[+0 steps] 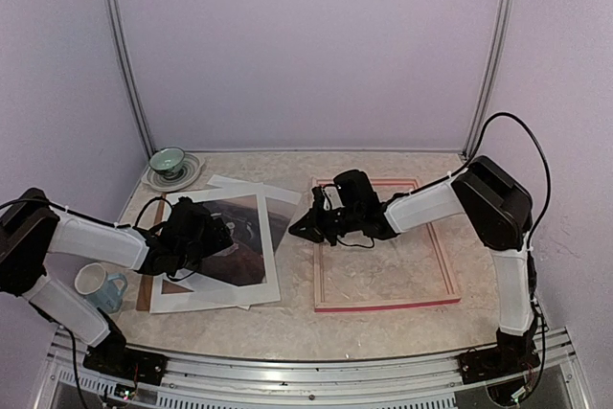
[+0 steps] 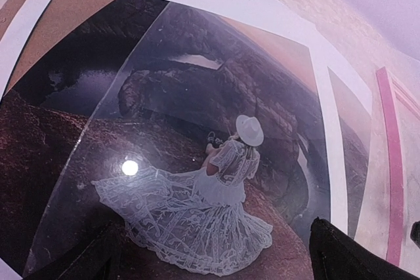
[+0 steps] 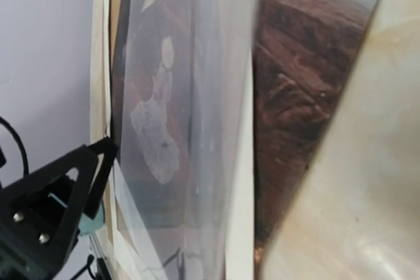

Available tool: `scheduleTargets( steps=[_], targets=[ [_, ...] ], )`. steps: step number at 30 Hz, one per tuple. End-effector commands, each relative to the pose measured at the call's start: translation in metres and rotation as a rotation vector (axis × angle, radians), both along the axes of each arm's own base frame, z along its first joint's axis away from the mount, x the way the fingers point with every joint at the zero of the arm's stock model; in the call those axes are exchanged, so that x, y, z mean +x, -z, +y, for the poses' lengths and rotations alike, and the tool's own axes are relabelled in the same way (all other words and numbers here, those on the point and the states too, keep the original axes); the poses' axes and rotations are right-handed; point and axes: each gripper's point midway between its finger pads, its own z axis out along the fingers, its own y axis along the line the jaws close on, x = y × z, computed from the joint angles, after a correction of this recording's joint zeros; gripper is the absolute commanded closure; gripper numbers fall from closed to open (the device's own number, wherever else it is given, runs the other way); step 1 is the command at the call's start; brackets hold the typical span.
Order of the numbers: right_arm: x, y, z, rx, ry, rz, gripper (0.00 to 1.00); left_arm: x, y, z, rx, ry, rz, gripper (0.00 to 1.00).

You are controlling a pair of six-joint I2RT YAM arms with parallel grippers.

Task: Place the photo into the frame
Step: Place the glass panel at the frame body.

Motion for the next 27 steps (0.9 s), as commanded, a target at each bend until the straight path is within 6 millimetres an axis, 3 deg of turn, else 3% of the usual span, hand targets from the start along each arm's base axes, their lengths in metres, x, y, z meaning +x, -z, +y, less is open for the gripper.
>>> scheduleTargets(
  steps=[1, 27],
  targets=[
    [0.002, -0.033, -0.017, 0.001, -0.053, -0.083, 1.0, -0.003, -0.003, 0.0, 0.001, 0.005, -0.009, 0.01],
    [0.016, -0.025, -0.165, -0.236, -0.096, -0.086, 1.0, 0.013, -0.025, -0.015, -0.045, 0.016, -0.053, 0.01]
  ],
)
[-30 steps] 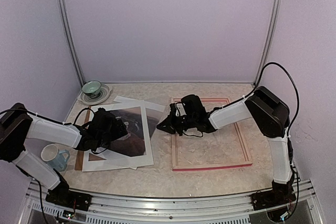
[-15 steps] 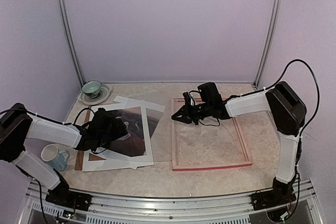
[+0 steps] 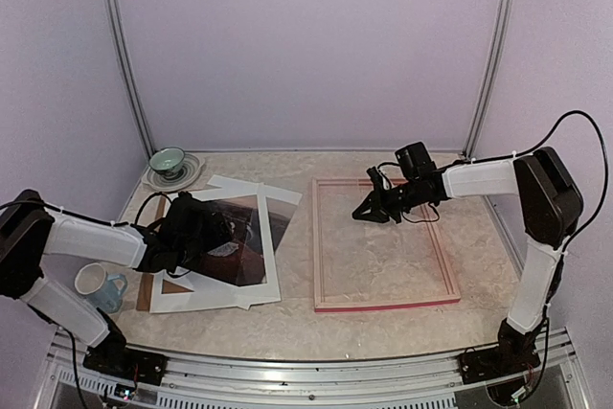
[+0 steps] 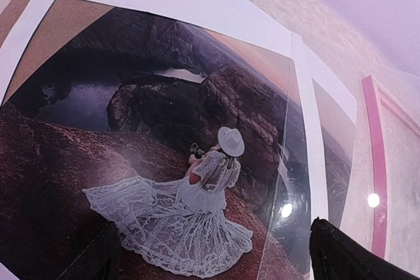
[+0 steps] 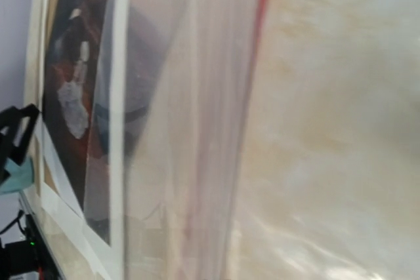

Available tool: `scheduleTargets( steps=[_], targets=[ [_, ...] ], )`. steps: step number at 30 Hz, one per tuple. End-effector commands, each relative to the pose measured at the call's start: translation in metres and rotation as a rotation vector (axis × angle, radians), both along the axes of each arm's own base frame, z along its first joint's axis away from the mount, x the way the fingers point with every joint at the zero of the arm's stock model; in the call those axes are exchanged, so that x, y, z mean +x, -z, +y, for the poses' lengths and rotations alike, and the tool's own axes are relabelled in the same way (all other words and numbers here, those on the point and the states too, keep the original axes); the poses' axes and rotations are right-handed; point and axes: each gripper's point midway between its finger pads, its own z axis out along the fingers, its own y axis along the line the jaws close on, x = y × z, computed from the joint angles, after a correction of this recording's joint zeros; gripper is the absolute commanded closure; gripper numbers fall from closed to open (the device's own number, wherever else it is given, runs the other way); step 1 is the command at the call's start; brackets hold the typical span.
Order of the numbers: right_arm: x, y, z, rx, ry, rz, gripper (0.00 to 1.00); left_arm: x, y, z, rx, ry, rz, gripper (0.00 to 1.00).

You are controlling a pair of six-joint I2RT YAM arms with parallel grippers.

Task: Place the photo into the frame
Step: Place the glass panel at the frame body.

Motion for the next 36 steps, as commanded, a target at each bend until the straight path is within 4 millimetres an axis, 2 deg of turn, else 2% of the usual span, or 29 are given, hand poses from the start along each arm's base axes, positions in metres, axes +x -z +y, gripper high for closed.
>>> scheduleTargets(
  steps=[1, 6, 12, 14, 19, 23, 28, 33, 36],
  targets=[
    [-0.012, -0.003, -0.025, -0.037, -0.034, -0.008, 1.0, 0.011, -0.015, -0.013, -0.024, 0.014, -0.032, 0.01],
    [-0.011, 0.002, -0.046, -0.049, -0.029, 0.002, 1.0, 0.027, -0.03, -0.025, -0.045, 0.018, -0.067, 0.01],
    [-0.006, 0.002, -0.07, -0.027, -0.007, 0.011, 1.0, 0.053, -0.035, -0.047, -0.085, 0.018, -0.092, 0.01],
    [-0.005, -0.001, -0.074, -0.013, -0.011, 0.001, 1.0, 0.066, -0.036, -0.058, -0.095, 0.022, -0.1, 0.01],
    [-0.006, 0.007, -0.08, -0.018, -0.045, -0.008, 0.98, 0.095, -0.041, -0.082, -0.096, 0.034, -0.117, 0.01],
    [-0.003, 0.01, -0.086, -0.029, -0.054, -0.012, 0.97, 0.113, -0.044, -0.097, -0.111, 0.049, -0.134, 0.01],
    [0.004, 0.004, -0.094, -0.049, -0.054, -0.041, 0.96, 0.12, -0.029, -0.112, -0.131, 0.084, -0.113, 0.01],
    [0.005, 0.004, -0.1, -0.087, -0.073, -0.058, 0.95, 0.118, -0.017, -0.114, -0.129, 0.1, -0.097, 0.01],
    [0.006, 0.008, -0.106, -0.124, -0.083, -0.063, 0.94, 0.119, -0.017, -0.115, -0.129, 0.104, -0.101, 0.01]
  ],
)
